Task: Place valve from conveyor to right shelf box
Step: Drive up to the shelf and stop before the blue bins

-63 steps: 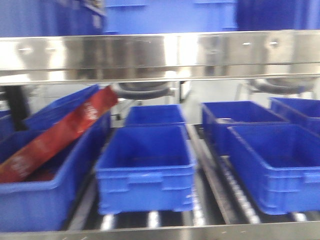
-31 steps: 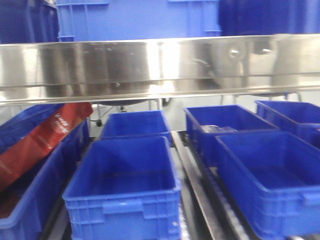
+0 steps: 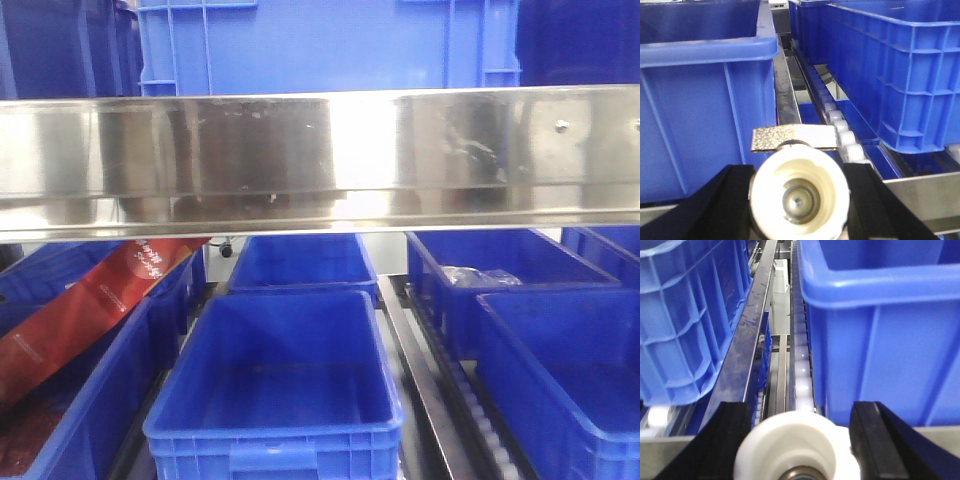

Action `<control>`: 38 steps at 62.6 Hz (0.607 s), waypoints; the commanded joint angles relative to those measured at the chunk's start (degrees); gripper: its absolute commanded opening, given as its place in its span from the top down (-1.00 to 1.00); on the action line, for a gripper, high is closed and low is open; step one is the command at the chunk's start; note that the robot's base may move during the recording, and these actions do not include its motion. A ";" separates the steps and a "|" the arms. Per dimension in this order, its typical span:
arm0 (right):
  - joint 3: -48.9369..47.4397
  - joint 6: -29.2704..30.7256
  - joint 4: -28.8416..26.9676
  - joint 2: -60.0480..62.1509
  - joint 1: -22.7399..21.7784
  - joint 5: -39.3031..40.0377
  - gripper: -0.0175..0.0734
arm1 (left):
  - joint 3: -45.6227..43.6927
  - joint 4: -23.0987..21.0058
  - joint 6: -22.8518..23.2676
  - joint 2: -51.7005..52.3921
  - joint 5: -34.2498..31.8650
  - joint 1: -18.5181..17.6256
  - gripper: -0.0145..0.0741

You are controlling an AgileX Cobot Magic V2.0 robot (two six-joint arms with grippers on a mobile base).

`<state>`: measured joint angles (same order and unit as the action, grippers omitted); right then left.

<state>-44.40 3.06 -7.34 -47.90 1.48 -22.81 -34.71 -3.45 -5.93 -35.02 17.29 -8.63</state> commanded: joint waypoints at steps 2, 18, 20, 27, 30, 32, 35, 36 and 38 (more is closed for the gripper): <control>-1.20 0.02 0.11 0.57 -0.17 4.44 0.98 | -0.42 -0.34 -0.01 0.41 -3.33 -0.46 0.92; -1.20 0.02 0.11 0.57 -0.17 4.44 0.98 | -0.42 -0.34 -0.01 0.41 -3.33 -0.46 0.92; -1.20 0.02 0.11 0.57 -0.17 4.44 0.98 | -0.42 -0.34 -0.01 0.41 -3.33 -0.46 0.92; -1.20 0.02 0.11 0.57 -0.17 4.44 0.98 | -0.42 -0.34 -0.01 0.41 -3.33 -0.46 0.92; -1.20 0.02 0.11 0.57 -0.17 4.44 0.98 | -0.42 -0.34 -0.01 0.41 -3.33 -0.46 0.92; -1.20 0.02 0.11 0.57 -0.17 4.44 0.98 | -0.42 -0.34 -0.01 0.41 -3.33 -0.46 0.92; -1.20 0.02 0.11 0.57 -0.17 4.44 0.98 | -0.42 -0.34 -0.01 0.41 -3.33 -0.46 0.92; -1.20 0.02 0.11 0.57 -0.17 4.44 0.98 | -0.42 -0.34 -0.01 0.41 -3.33 -0.46 0.92; -1.20 0.02 0.11 0.57 -0.17 4.44 0.98 | -0.42 -0.34 -0.01 0.41 -3.33 -0.46 0.92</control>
<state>-44.40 3.06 -7.34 -47.90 1.48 -22.81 -34.71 -3.45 -5.93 -35.02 17.29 -8.63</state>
